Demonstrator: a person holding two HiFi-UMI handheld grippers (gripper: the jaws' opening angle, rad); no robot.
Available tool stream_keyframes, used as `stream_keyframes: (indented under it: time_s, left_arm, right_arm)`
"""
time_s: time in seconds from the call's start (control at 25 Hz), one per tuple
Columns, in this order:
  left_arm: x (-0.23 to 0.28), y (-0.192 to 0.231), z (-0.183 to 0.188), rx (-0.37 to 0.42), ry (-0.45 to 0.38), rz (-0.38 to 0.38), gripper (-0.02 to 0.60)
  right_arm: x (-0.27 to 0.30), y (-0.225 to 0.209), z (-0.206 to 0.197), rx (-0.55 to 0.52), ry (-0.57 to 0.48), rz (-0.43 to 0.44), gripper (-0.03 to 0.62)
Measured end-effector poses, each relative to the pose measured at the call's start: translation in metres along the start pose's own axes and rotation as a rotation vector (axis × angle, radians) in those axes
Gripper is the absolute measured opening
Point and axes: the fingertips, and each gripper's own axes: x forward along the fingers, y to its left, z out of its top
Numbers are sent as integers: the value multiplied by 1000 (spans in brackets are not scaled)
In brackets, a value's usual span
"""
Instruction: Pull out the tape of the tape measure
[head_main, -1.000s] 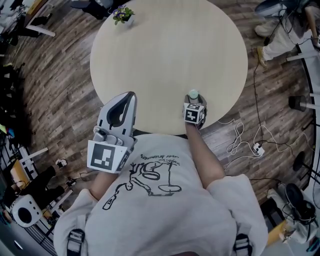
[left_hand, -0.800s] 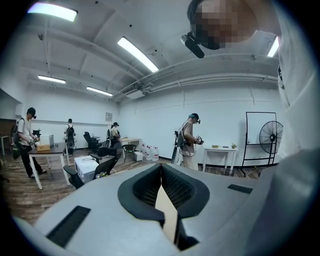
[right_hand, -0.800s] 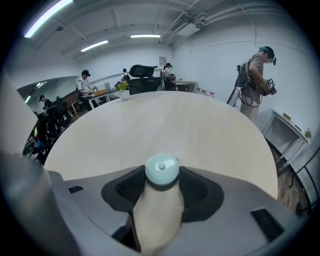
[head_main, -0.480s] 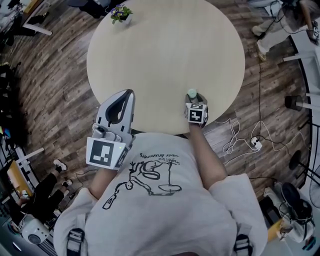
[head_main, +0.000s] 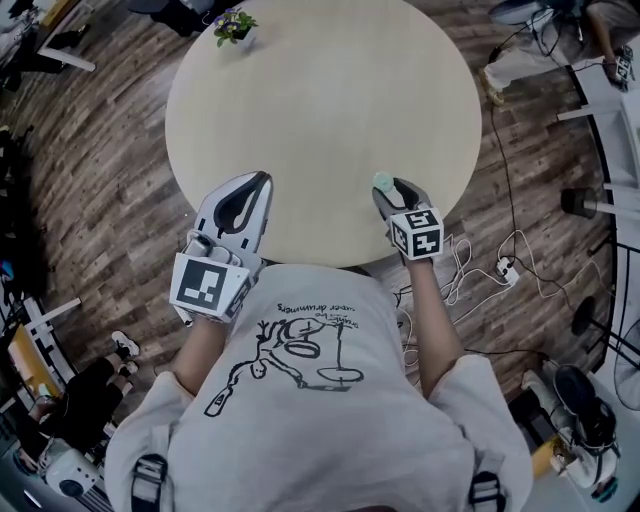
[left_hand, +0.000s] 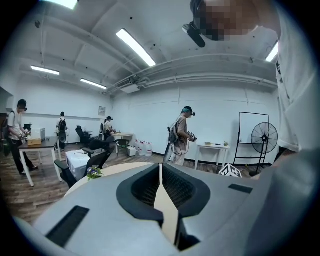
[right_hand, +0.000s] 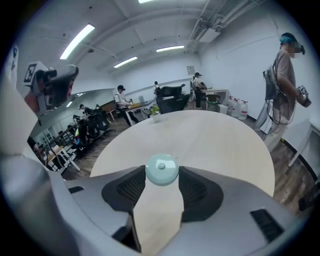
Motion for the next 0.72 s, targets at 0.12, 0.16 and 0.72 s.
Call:
stream_keyframes:
  time_s: [0.12,0.16,0.72]
  left_arm:
    - [5,-3,-6,-14,15,-47,25]
    - [7,-4,-9,-23,21,-67,25]
    - [16,-61,-44,-206,106,-554,28]
  right_arm:
    - [-22,19,25,-55,-25,97,218]
    - [-30,27,34,-76,-34,135,218]
    - [-137,139,91,-259,-161,779,218]
